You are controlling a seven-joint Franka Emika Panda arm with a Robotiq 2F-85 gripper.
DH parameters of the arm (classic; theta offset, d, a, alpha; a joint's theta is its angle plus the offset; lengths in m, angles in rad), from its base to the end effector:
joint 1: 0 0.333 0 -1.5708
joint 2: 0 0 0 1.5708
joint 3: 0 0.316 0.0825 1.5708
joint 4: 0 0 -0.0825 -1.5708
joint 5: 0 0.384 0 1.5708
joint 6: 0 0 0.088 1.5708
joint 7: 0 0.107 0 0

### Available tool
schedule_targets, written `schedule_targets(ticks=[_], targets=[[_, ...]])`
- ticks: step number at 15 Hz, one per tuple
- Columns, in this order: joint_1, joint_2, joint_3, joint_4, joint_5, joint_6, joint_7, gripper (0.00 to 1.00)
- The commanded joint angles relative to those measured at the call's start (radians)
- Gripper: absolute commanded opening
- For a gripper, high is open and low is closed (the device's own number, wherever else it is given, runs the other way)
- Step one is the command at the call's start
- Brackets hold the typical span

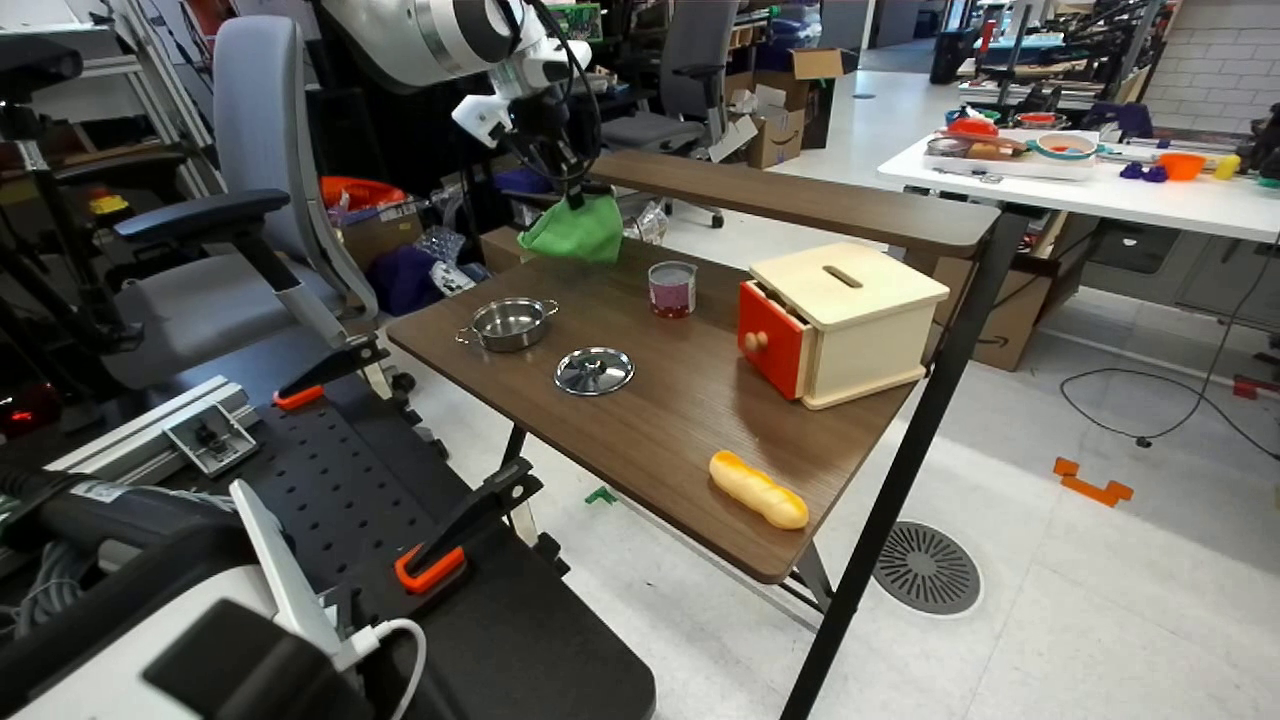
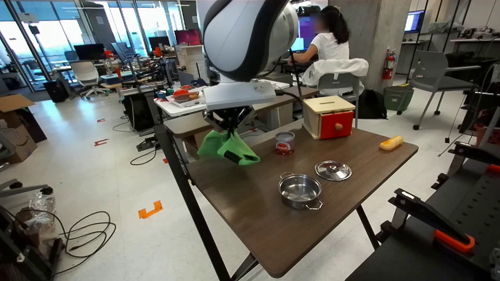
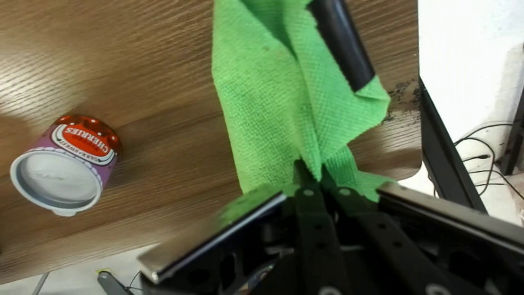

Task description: Move the green cloth to the right

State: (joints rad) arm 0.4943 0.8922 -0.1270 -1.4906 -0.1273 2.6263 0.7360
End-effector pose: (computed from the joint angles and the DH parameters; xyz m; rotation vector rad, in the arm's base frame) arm 0.6770 0.2829 0.1659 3.0761 -0.3183 0.4638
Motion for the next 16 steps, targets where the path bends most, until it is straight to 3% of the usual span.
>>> schedule_targets(ticks=[1, 8, 12, 16], targets=[[-0.023, -0.169, 0.014, -0.243, -0.011, 0.089, -0.048, 0.01], [-0.060, -0.320, 0.001, -0.595, 0.004, 0.245, -0.111, 0.01], [-0.066, -0.315, -0.026, -0.652, 0.025, 0.292, -0.093, 0.01], [-0.085, -0.298, -0.050, -0.628, 0.051, 0.291, -0.097, 0.01]])
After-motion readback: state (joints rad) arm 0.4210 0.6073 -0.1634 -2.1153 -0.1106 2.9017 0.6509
